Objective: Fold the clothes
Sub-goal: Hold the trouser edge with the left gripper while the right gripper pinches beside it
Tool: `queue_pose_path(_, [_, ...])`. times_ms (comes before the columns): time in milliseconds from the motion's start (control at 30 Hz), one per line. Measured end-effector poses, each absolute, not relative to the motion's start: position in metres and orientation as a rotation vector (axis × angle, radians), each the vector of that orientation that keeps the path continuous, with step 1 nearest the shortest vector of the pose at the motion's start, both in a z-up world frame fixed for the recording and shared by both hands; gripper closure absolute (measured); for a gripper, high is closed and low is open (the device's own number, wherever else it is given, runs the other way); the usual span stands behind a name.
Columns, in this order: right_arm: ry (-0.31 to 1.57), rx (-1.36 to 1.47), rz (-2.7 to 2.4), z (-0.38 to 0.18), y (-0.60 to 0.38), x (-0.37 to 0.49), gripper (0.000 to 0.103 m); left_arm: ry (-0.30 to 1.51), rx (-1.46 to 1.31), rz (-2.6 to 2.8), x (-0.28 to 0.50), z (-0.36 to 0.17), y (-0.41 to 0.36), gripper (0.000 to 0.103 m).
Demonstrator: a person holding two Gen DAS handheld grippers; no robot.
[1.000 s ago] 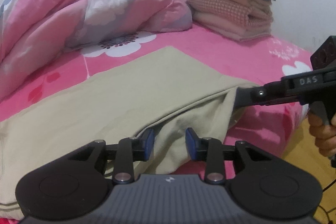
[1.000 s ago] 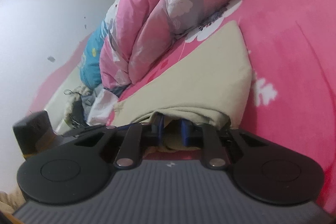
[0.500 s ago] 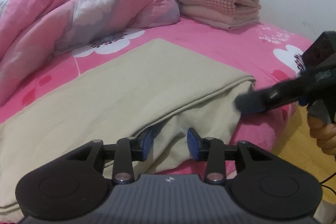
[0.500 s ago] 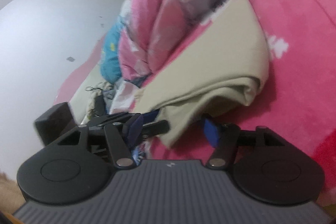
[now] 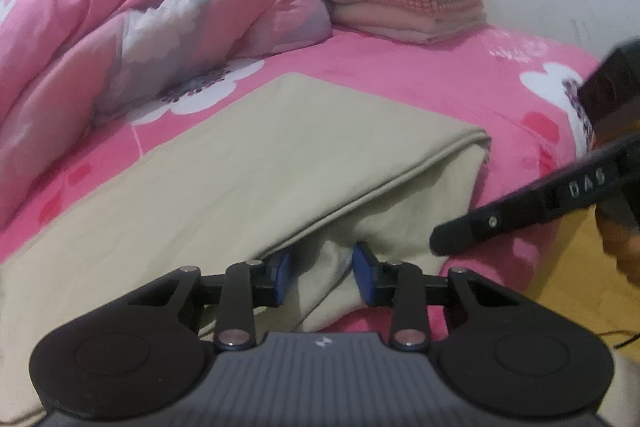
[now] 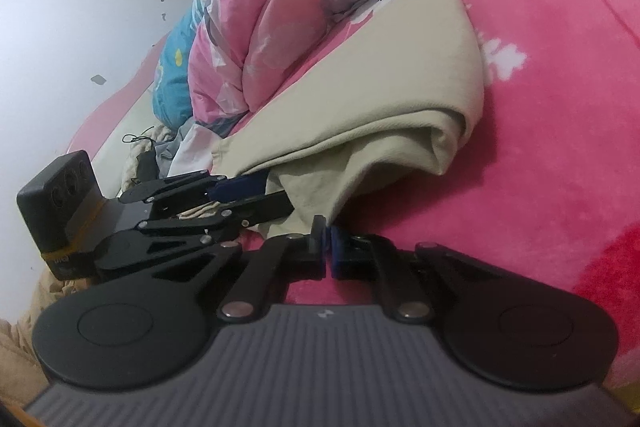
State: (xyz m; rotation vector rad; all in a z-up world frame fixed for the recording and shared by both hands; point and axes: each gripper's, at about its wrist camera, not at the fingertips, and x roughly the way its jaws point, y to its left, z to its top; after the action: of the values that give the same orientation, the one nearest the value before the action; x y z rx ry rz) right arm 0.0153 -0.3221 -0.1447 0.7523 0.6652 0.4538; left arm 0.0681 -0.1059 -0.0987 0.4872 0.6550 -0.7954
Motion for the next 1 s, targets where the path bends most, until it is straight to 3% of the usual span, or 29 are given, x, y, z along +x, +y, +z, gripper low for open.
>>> queue_pose_path(167, [0.663, 0.741, 0.452, -0.141, -0.321, 0.016, 0.103, 0.639, 0.521, -0.815, 0.066, -0.1, -0.107, 0.07])
queue_pose_path(333, [0.66, 0.732, 0.447, -0.139, -0.32, 0.018, 0.103, 0.608, 0.551, -0.821, 0.061, -0.102, -0.113, 0.094])
queue_pose_path(433, [0.653, 0.72, 0.441, -0.137, -0.319, 0.018, 0.103, 0.572, 0.573, -0.788, 0.055, -0.102, -0.118, 0.099])
queue_pose_path(1000, [0.554, 0.52, 0.336, -0.108, -0.301, 0.044, 0.102, 0.387, 0.606, -0.694, 0.043, -0.079, -0.117, 0.1])
